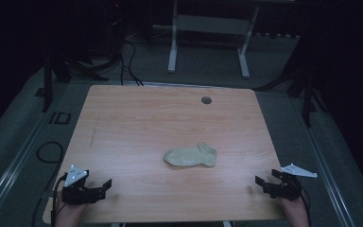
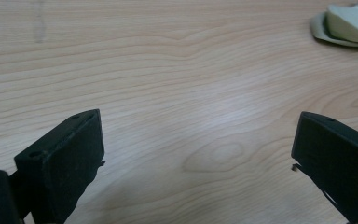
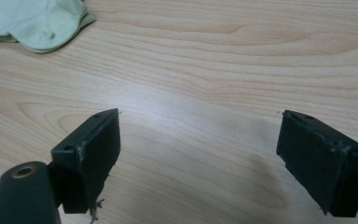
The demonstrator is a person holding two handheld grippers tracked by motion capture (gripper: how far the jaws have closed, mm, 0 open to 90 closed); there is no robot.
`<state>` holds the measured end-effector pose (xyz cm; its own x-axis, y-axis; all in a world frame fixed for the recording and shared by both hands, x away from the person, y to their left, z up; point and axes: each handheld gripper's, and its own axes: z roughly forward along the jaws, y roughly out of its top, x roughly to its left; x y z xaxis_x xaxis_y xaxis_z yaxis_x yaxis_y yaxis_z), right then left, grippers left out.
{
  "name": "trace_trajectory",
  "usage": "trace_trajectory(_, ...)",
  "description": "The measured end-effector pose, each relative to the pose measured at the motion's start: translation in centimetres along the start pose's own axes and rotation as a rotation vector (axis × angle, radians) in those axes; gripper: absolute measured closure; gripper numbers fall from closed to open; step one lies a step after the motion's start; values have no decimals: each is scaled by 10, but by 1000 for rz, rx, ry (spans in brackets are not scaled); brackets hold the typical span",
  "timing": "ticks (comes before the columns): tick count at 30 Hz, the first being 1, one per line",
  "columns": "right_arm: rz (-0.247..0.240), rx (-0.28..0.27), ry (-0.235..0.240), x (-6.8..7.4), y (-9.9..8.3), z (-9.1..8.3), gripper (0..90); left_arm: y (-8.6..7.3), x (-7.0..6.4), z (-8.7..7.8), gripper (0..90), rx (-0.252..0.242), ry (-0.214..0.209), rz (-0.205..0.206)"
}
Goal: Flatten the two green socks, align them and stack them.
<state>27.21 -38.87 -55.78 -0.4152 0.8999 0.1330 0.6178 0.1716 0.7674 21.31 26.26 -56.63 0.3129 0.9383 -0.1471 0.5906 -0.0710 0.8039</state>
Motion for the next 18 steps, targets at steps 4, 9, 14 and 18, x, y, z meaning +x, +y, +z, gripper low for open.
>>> trace_trajectory(4, -6, -27, -34, -1, -4, -3, 135, -3, 4, -4, 26, -42, 50, -11)
trace_trajectory(9, -7, -78, -95, -3, -10, -6, 135, -9, 7, -7, 26, -50, 96, -28)
trace_trajectory(14, 18, -118, -117, -7, -12, -9, 137, -12, 5, -7, 26, -61, 142, -12)
trace_trajectory(18, 25, -124, -133, -9, -13, -8, 138, -15, 4, -10, 26, -84, 172, -9)
